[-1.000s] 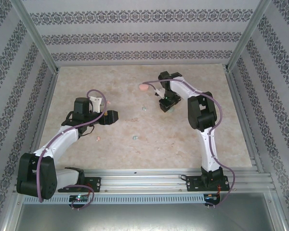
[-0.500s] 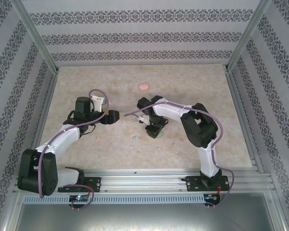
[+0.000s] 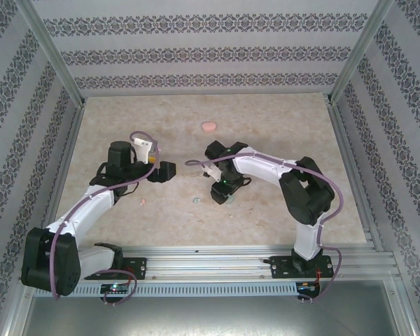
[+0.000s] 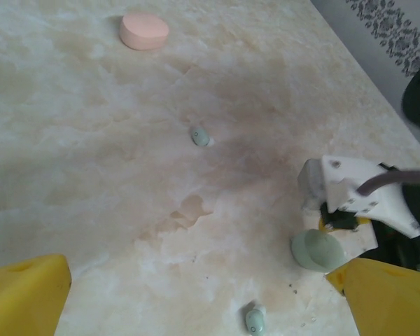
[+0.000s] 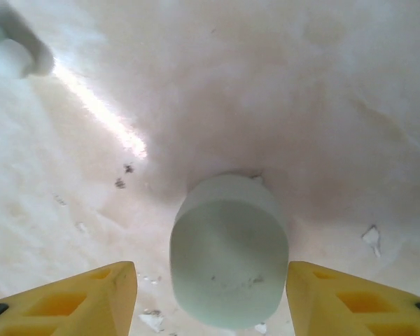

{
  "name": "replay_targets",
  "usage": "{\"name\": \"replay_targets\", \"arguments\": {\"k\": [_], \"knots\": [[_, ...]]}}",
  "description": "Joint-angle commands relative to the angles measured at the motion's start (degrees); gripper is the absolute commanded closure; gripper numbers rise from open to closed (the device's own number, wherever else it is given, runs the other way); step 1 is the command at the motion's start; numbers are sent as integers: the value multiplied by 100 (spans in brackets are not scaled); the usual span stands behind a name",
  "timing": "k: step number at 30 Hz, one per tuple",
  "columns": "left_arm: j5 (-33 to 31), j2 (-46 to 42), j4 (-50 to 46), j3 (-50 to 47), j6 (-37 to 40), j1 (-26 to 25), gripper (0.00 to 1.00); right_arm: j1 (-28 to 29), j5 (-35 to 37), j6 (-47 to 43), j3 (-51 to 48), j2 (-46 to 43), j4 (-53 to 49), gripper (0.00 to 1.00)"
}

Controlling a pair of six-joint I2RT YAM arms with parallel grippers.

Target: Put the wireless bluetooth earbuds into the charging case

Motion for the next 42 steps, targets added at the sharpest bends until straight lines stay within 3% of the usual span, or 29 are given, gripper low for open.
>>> {"name": "replay_targets", "arguments": {"k": [1, 10, 16, 23, 30, 38, 42], "knots": [[-315, -136, -28, -47, 296, -320, 0, -73, -241, 340, -314, -353, 110, 41], [-231, 124, 556, -11, 587, -633, 0, -68, 276, 543, -600, -424, 488, 41], [217, 341, 1187, -211, 256, -632, 0, -52, 328, 486, -670, -273, 807, 39], [197, 132, 1205, -382, -24, -634, 0, 31, 263, 417, -742, -114, 963, 37], [34, 101, 900, -276, -99, -635, 0, 103, 259, 484, -754, -25, 1021, 38], [-219, 42, 46, 127, -273, -628, 1, 120, 376, 280, -809, -207, 792, 56], [-188, 146, -670, 652, -909, -466, 9, 124, 355, 233, -848, -675, 855, 58]]}}
